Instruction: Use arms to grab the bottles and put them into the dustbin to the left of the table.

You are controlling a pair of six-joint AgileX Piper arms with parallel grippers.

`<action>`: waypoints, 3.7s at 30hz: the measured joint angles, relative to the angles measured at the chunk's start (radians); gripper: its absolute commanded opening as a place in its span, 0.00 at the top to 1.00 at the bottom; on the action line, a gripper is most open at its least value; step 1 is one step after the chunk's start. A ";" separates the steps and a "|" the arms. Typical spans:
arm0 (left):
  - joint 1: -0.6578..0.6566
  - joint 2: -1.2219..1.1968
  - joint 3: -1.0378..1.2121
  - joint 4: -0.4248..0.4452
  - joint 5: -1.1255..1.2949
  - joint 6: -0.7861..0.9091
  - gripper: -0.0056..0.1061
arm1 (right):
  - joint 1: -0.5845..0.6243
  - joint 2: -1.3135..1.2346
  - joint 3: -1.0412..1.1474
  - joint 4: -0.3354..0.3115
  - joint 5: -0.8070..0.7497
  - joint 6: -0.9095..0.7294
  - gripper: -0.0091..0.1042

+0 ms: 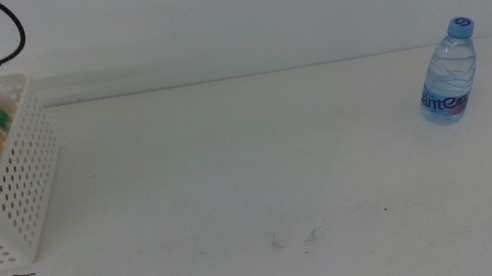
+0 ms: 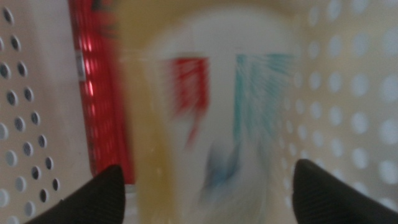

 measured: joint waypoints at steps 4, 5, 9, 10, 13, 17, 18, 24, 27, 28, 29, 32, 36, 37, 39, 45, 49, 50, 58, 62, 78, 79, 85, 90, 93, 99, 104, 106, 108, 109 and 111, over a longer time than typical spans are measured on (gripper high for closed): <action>-0.004 -0.052 -0.004 -0.027 -0.013 -0.014 0.11 | 0.000 0.000 0.000 0.000 0.000 0.000 0.17; -0.004 -0.077 -0.004 -0.035 -0.013 -0.016 0.11 | 0.000 0.000 0.000 0.000 0.000 0.000 0.17; -0.008 -0.210 -0.004 -0.082 -0.015 -0.025 0.11 | 0.000 0.000 0.000 0.000 0.000 0.000 0.17; -0.013 -0.243 -0.004 -0.094 -0.015 -0.027 0.11 | 0.000 0.000 0.000 0.000 0.000 0.000 0.17; -0.047 -0.370 -0.004 -0.133 -0.019 -0.032 0.11 | 0.000 0.000 0.000 0.000 0.000 0.000 0.17; -0.144 -0.532 -0.002 -0.190 -0.019 -0.039 0.11 | 0.000 0.000 0.000 0.000 0.000 0.000 0.17; -0.176 -0.571 -0.002 -0.210 -0.019 -0.043 0.11 | 0.000 0.000 0.000 0.000 0.000 0.000 0.17; -0.402 -0.749 0.015 -0.269 -0.015 -0.083 0.11 | 0.000 0.000 0.000 0.000 0.000 0.000 0.17; -0.504 -0.792 0.015 -0.261 -0.013 -0.113 0.11 | 0.000 0.000 0.000 0.000 0.000 0.000 0.17; -0.530 -0.800 0.015 -0.254 -0.010 -0.117 0.11 | 0.000 0.000 0.000 0.000 0.000 0.000 0.17; -0.549 -0.805 0.015 -0.249 -0.008 -0.119 0.11 | 0.000 0.000 0.000 0.000 0.000 0.000 0.17; -0.567 -0.811 0.015 -0.232 -0.008 -0.128 0.11 | 0.000 0.000 0.000 0.000 0.000 0.000 0.17; -0.573 -0.809 0.017 -0.201 -0.008 -0.130 0.11 | 0.000 0.000 0.000 0.000 0.000 0.000 0.17; -0.573 -0.809 0.017 -0.198 -0.008 -0.130 0.11 | 0.000 0.000 0.000 0.000 0.000 0.000 0.17; -0.573 -0.809 0.017 -0.194 -0.008 -0.132 0.11 | 0.000 0.000 0.000 0.000 0.000 0.000 0.17; -0.573 -0.809 0.017 -0.185 -0.010 -0.134 0.11 | 0.000 0.000 0.000 0.000 0.000 0.000 0.17; -0.573 -0.809 0.017 -0.185 -0.041 -0.134 0.11 | 0.000 0.000 0.000 0.000 0.000 0.000 0.17; -0.573 -0.809 0.017 -0.185 -0.050 -0.134 0.11 | 0.000 0.000 0.000 0.000 0.000 0.000 0.17; -0.573 -0.809 0.017 -0.185 -0.122 -0.134 0.11 | 0.000 0.000 0.000 0.000 -0.138 -0.021 0.17; -0.573 -0.809 0.017 -0.182 -0.153 -0.134 0.11 | 0.000 0.074 0.000 0.004 -0.349 -0.042 0.17; -0.573 -0.809 0.017 -0.182 -0.163 -0.134 0.11 | 0.000 1.071 -0.047 -0.106 -1.050 -0.073 0.17; -0.573 -0.809 0.017 -0.182 -0.163 -0.134 0.11 | 0.000 1.123 -0.058 -0.106 -1.096 -0.073 0.17; -0.573 -0.809 0.017 -0.176 -0.165 -0.134 0.11 | 0.000 1.376 -0.098 -0.098 -1.348 -0.102 0.17; -0.573 -0.809 0.017 -0.174 -0.165 -0.134 0.11 | 0.000 1.533 -0.167 -0.053 -1.412 -0.122 0.17; -0.573 -0.809 0.017 -0.174 -0.165 -0.134 0.11 | 0.000 1.628 -0.233 -0.040 -1.417 -0.124 0.17; -0.573 -0.809 0.017 -0.174 -0.165 -0.134 0.11 | 0.000 1.795 -0.393 -0.038 -1.423 -0.124 0.17; -0.573 -0.809 0.017 -0.174 -0.165 -0.134 0.11 | 0.000 1.916 -0.532 -0.044 -1.423 -0.124 0.17; -0.573 -0.809 0.017 -0.174 -0.165 -0.134 0.11 | 0.000 1.946 -0.578 -0.058 -1.423 -0.124 0.17; -0.573 -0.809 0.017 -0.174 -0.165 -0.134 0.11 | 0.000 1.974 -0.624 -0.076 -1.423 -0.124 0.17; -0.573 -0.809 0.017 -0.174 -0.165 -0.134 0.11 | 0.000 1.983 -0.642 -0.078 -1.419 -0.126 0.17; -0.573 -0.809 0.017 -0.174 -0.165 -0.134 0.11 | 0.000 2.002 -0.683 -0.088 -1.385 -0.126 0.17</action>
